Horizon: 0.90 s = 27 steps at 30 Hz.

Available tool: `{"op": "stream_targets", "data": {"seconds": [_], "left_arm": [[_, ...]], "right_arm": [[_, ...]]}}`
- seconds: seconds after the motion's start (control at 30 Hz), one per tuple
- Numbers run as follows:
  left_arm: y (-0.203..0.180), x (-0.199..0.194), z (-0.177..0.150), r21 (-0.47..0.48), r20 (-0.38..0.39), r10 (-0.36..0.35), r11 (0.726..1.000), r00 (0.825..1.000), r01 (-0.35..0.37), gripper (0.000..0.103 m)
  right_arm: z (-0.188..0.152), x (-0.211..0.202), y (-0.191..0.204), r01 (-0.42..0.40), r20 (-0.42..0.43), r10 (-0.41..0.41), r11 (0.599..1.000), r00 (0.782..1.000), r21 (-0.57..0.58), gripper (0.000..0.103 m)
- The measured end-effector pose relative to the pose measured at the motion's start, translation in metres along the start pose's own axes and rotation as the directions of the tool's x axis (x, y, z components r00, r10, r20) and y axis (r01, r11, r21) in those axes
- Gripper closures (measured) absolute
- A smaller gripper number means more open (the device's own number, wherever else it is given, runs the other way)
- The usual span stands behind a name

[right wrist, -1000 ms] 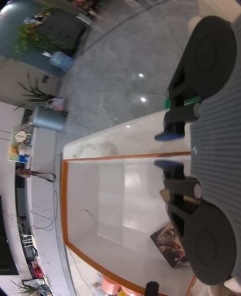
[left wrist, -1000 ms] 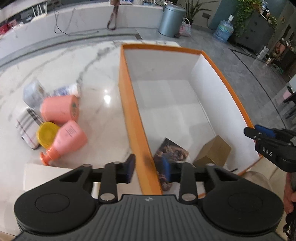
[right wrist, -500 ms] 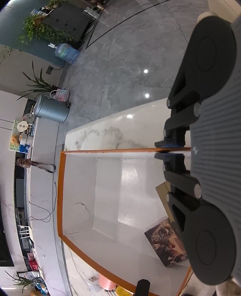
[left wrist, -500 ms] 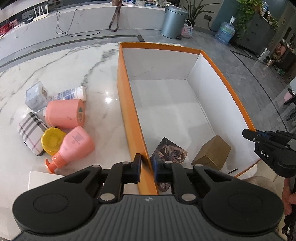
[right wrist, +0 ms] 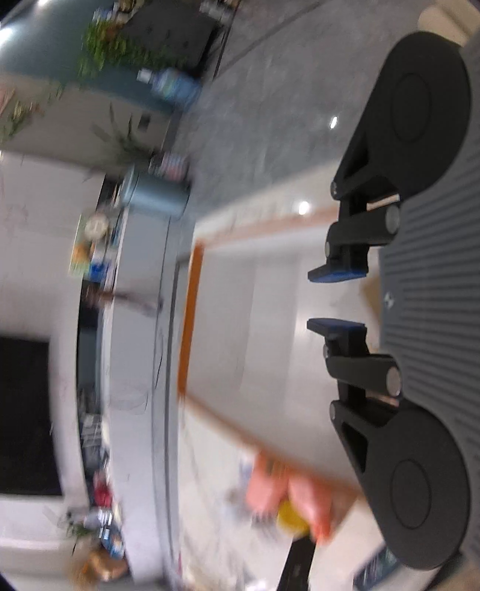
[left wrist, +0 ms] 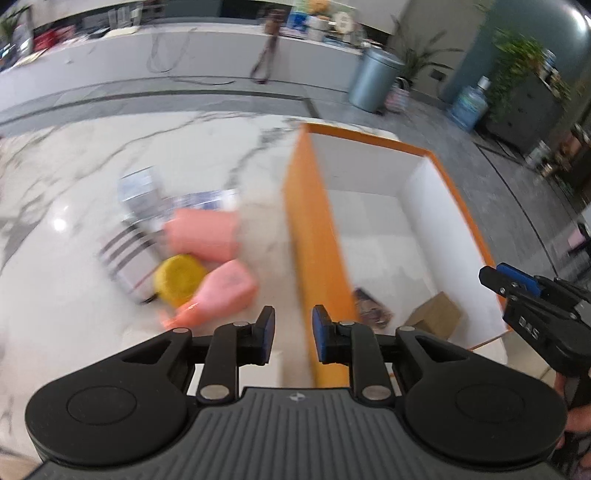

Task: Organize rigid objects
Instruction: 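Move both tools back toward the remaining items on the table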

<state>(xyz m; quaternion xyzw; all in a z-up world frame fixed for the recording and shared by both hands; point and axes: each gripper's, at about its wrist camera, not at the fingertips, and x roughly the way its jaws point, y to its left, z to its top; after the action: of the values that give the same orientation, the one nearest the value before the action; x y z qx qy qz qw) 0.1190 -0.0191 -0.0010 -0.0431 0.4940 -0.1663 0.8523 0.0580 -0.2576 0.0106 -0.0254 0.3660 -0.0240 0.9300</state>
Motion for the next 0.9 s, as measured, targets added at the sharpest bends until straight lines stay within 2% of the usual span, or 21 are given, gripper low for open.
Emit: {"op": "stream_targets", "data": {"seconds": [0.13, 0.37, 0.57, 0.67, 0.73, 0.87, 0.9], "left_arm": [[0.033, -0.009, -0.006, -0.068, -0.002, 0.065, 0.996, 0.998, -0.065, 0.078], [0.076, -0.017, -0.004, -0.132, 0.024, 0.107, 0.986, 0.994, -0.103, 0.078], [0.103, -0.009, 0.001, -0.167, 0.044, 0.113, 0.980, 0.993, -0.104, 0.076], [0.113, 0.001, 0.006, -0.183, 0.041, 0.116, 0.977, 0.992, -0.106, 0.068], [0.120, 0.010, 0.008, -0.197, 0.043, 0.124, 0.974, 0.991, -0.114, 0.063], [0.135, 0.030, 0.013, -0.244, 0.026, 0.137, 0.961, 0.990, -0.127, 0.055], [0.137, 0.035, 0.014, -0.252, 0.020, 0.138, 0.959, 0.990, -0.129, 0.054]], "right_arm": [[0.003, -0.003, 0.048, -0.139, -0.014, 0.138, 0.989, 0.990, -0.049, 0.082], [0.013, 0.010, 0.120, -0.265, -0.054, 0.260, 0.958, 0.964, -0.114, 0.083], [0.017, 0.036, 0.158, -0.292, -0.104, 0.280, 0.948, 0.954, -0.127, 0.081], [0.021, 0.055, 0.172, -0.299, -0.133, 0.281, 0.943, 0.951, -0.145, 0.076], [0.024, 0.067, 0.180, -0.306, -0.152, 0.283, 0.939, 0.947, -0.158, 0.068], [0.028, 0.094, 0.198, -0.323, -0.190, 0.288, 0.927, 0.939, -0.192, 0.067], [0.029, 0.099, 0.201, -0.329, -0.199, 0.290, 0.923, 0.936, -0.201, 0.064]]}}
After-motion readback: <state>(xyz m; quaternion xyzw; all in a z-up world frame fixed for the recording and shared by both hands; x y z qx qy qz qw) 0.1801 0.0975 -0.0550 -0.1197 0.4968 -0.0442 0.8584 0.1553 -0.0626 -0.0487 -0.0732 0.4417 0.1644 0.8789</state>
